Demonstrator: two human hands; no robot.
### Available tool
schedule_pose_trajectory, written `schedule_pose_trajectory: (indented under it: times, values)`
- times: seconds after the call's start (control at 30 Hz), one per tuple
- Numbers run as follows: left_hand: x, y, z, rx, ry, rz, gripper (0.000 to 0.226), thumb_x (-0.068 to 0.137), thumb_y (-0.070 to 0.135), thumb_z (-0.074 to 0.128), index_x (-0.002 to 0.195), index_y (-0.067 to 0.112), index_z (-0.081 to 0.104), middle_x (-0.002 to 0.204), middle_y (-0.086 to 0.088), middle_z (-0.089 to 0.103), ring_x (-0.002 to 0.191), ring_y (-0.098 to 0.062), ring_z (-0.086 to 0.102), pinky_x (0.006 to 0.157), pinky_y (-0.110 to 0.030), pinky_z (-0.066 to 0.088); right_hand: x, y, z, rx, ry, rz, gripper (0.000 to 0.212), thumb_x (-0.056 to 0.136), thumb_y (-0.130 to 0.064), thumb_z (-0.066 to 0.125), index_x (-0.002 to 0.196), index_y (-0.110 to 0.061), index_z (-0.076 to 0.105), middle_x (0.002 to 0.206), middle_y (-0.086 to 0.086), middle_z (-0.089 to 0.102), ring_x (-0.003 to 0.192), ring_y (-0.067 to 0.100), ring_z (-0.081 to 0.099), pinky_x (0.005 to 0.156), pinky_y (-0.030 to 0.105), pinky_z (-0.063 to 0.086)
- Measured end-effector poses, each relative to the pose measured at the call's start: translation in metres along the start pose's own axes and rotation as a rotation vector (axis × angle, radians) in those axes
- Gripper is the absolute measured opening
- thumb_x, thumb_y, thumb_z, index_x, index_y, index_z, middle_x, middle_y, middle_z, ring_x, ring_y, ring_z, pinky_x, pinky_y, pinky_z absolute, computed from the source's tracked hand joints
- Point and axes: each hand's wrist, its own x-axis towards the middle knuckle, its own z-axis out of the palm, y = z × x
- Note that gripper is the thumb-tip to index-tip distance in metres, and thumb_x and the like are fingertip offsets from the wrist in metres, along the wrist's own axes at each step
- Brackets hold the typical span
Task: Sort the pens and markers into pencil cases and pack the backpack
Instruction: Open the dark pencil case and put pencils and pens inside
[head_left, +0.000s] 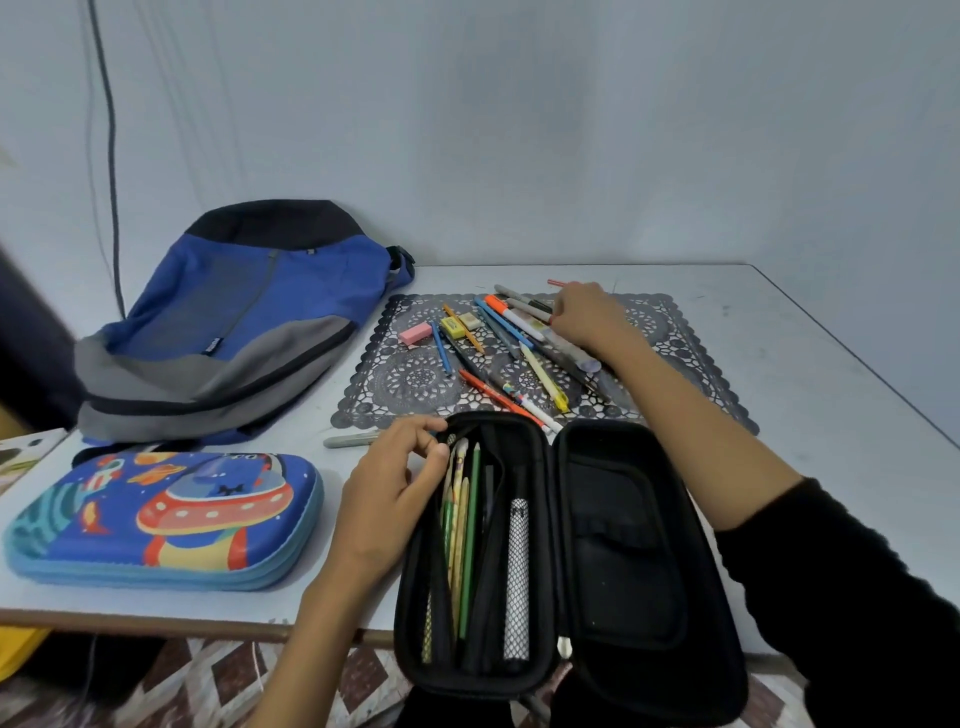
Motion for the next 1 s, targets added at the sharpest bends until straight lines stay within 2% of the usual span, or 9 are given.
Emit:
schedule_pose_trajectory:
  times: [0.07, 0.17, 0.23, 0.37, 0.5, 0.7, 0.8, 0.9, 1.0]
  values:
    - [0.001, 0.001, 0.0, -0.004, -0.003, -0.011, 0.025, 0.09, 0.046, 0.048, 0.08, 0.023, 0.052, 0.119, 0.021, 0.06, 0.067, -0.003, 0.05, 0.064, -0.035, 0.041, 0.01, 0.013, 0.004, -0.105, 0.039, 0.022, 0.028, 0.093, -0.016, 0.054, 0.067, -0.009, 0.047, 0.075, 0.005, 0.05, 0.069, 0.025, 0.051, 0.051, 0.025, 0.033]
    - [0.001, 0.003, -0.001, -0.001, -0.004, -0.029, 0.024, 0.09, 0.044, 0.048, 0.083, 0.021, 0.054, 0.12, 0.022, 0.06, 0.072, 0.002, 0.051, 0.067, -0.033, 0.041, 0.027, 0.033, 0.011, -0.161, 0.046, 0.044, 0.024, 0.097, -0.016, 0.046, 0.103, 0.003, 0.058, 0.105, 0.017, 0.057, 0.094, 0.033, 0.059, 0.068, 0.032, 0.042]
    - [0.001, 0.003, 0.0, 0.009, -0.01, -0.037, 0.022, 0.091, 0.042, 0.049, 0.084, 0.021, 0.054, 0.121, 0.022, 0.06, 0.075, 0.005, 0.051, 0.068, -0.032, 0.039, 0.038, 0.043, 0.019, -0.182, 0.034, 0.068, 0.032, 0.099, -0.017, 0.043, 0.123, 0.002, 0.052, 0.121, 0.021, 0.056, 0.107, 0.035, 0.057, 0.075, 0.035, 0.042]
    - [0.0, 0.006, 0.0, 0.039, -0.003, -0.04, 0.02, 0.091, 0.044, 0.048, 0.083, 0.026, 0.052, 0.12, 0.021, 0.06, 0.077, 0.005, 0.051, 0.07, -0.03, 0.039, 0.06, 0.051, 0.034, -0.203, -0.02, 0.058, 0.045, 0.1, -0.025, 0.044, 0.138, -0.001, 0.04, 0.136, 0.02, 0.047, 0.119, 0.037, 0.051, 0.091, 0.043, 0.045]
    - [0.001, 0.008, 0.0, 0.046, -0.003, -0.053, 0.02, 0.09, 0.047, 0.047, 0.085, 0.029, 0.051, 0.121, 0.022, 0.059, 0.078, 0.001, 0.053, 0.07, -0.03, 0.041, 0.083, 0.054, 0.042, -0.178, -0.08, 0.047, 0.061, 0.099, -0.034, 0.046, 0.149, -0.005, 0.026, 0.153, 0.018, 0.026, 0.135, 0.04, 0.033, 0.109, 0.048, 0.036]
    - [0.004, 0.011, 0.0, 0.042, 0.006, -0.04, 0.024, 0.088, 0.052, 0.045, 0.084, 0.03, 0.05, 0.124, 0.02, 0.058, 0.071, 0.001, 0.052, 0.065, -0.031, 0.043, 0.108, 0.059, 0.044, -0.173, -0.06, 0.055, 0.047, 0.1, -0.015, 0.034, 0.147, -0.008, 0.03, 0.147, 0.02, 0.033, 0.134, 0.039, 0.032, 0.107, 0.053, 0.035]
    - [0.006, 0.009, 0.0, 0.056, 0.004, -0.03, 0.02, 0.087, 0.052, 0.045, 0.081, 0.034, 0.049, 0.123, 0.019, 0.059, 0.075, 0.005, 0.052, 0.069, -0.028, 0.041, 0.114, 0.059, 0.045, -0.151, -0.024, 0.059, 0.042, 0.099, -0.012, 0.034, 0.141, -0.008, 0.04, 0.136, 0.017, 0.048, 0.125, 0.034, 0.044, 0.098, 0.047, 0.042]
    - [0.007, 0.009, 0.0, 0.064, 0.003, -0.033, 0.018, 0.086, 0.052, 0.045, 0.08, 0.036, 0.048, 0.123, 0.018, 0.059, 0.075, 0.007, 0.051, 0.07, -0.027, 0.04, 0.116, 0.056, 0.046, -0.098, 0.116, 0.062, 0.03, 0.096, -0.005, 0.04, 0.121, -0.003, 0.058, 0.113, 0.018, 0.063, 0.1, 0.033, 0.06, 0.077, 0.036, 0.046]
    - [0.007, 0.008, 0.0, 0.068, 0.007, -0.031, 0.019, 0.086, 0.052, 0.045, 0.081, 0.034, 0.049, 0.122, 0.019, 0.059, 0.078, 0.004, 0.053, 0.069, -0.028, 0.04, 0.114, 0.055, 0.048, -0.074, 0.265, 0.075, 0.027, 0.093, 0.004, 0.043, 0.109, 0.001, 0.065, 0.105, 0.02, 0.064, 0.095, 0.035, 0.061, 0.076, 0.035, 0.047]
